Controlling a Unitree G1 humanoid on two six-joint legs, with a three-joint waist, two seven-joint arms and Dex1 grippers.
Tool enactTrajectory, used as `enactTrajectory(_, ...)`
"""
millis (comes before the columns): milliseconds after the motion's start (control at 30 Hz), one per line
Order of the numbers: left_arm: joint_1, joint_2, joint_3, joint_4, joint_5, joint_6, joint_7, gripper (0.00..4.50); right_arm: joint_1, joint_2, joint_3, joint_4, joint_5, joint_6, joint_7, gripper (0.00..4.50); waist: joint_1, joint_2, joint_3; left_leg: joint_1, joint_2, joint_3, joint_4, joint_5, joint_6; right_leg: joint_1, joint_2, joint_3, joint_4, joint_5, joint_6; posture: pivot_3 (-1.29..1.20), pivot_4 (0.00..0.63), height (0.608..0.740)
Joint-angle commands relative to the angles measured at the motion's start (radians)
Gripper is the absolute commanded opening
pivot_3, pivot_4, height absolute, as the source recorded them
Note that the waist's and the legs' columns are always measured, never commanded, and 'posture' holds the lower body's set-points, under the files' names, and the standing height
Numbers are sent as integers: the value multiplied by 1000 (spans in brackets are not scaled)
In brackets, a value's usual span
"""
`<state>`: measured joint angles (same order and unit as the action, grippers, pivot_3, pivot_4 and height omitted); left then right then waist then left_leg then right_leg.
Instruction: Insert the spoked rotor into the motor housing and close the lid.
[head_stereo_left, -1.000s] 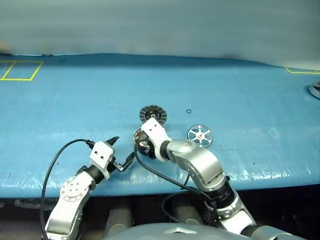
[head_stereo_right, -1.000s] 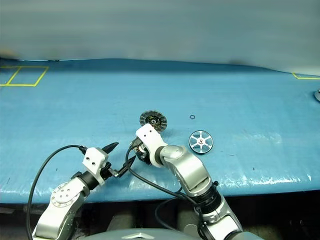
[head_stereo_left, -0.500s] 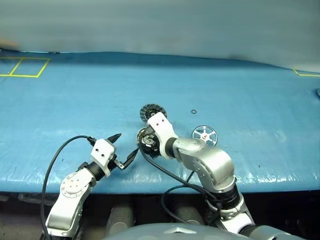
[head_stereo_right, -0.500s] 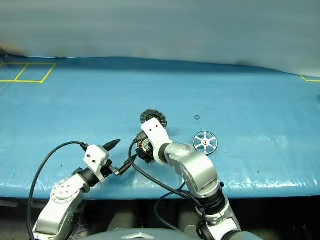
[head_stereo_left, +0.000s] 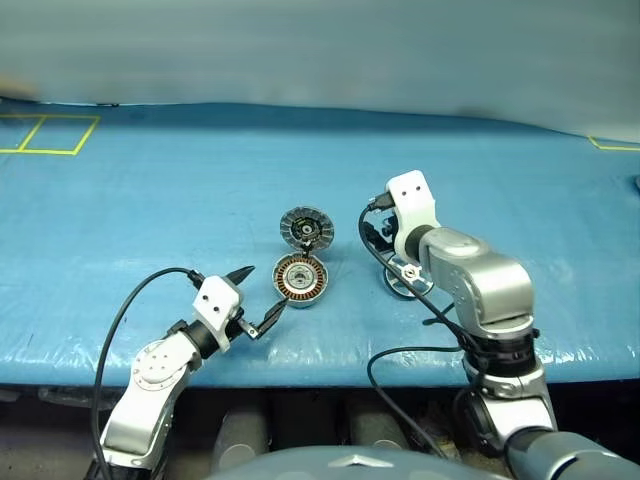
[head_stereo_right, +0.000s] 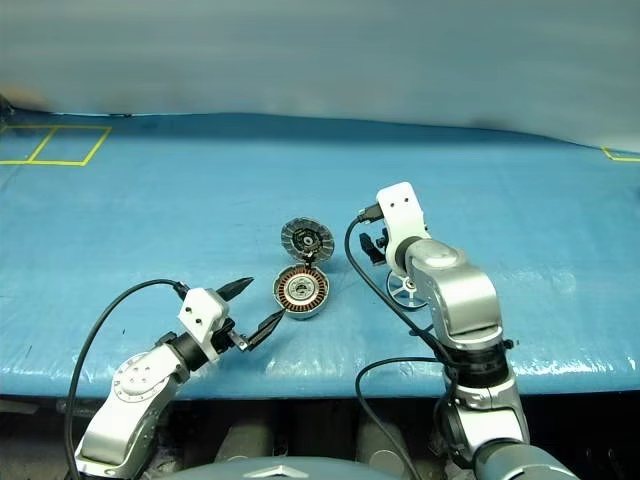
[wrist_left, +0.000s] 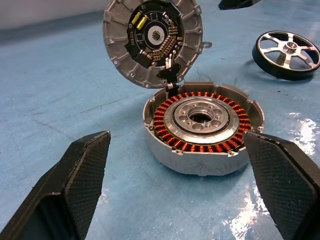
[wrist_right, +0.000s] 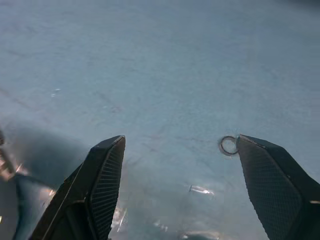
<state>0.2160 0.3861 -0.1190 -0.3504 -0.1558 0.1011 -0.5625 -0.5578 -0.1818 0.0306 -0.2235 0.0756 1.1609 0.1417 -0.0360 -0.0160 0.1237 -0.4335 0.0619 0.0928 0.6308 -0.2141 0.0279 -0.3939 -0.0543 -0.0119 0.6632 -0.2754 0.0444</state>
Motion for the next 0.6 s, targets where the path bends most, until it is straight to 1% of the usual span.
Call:
enactTrajectory(33, -8, -13, -39, -15, 12, -21, -4, 4500, -75, 64, -58, 228, -31, -186, -104, 3719, 1, 0, 0, 0, 0, 0, 0, 0, 0, 0, 0, 0, 0, 0, 0, 0, 150, 740)
enactTrajectory(167, -6, -23, -61, -21, 9, -18, -2, 4500, -142, 90, -65, 455, -70, -331, -183, 3719, 5, 1, 1, -1, 0, 0, 0, 0, 0, 0, 0, 1, 0, 1, 2, 0, 150, 740)
enactTrajectory(267, 7, -26, -78, -31, 11, -11, -6, 4500, -185, 115, -120, 589, -54, -414, -247, 3719, 5, 2, 1, -2, 0, 1, 0, 0, 0, -1, 0, 2, 0, 1, 3, 0, 150, 740)
enactTrajectory(467, 17, -28, -83, -33, 11, -13, -6, 4500, -210, 148, -210, 697, -18, -530, -332, 3719, 4, 4, 3, -1, 1, 1, 0, 1, 0, -1, 0, 2, 1, 2, 3, 0, 150, 740)
enactTrajectory(600, 18, -29, -90, -30, 13, -16, -7, 4500, -209, 158, -247, 723, 4, -556, -355, 3719, 2, 4, 3, -1, 1, 1, 0, 1, 0, -1, 0, 2, 2, 2, 3, 0, 150, 740)
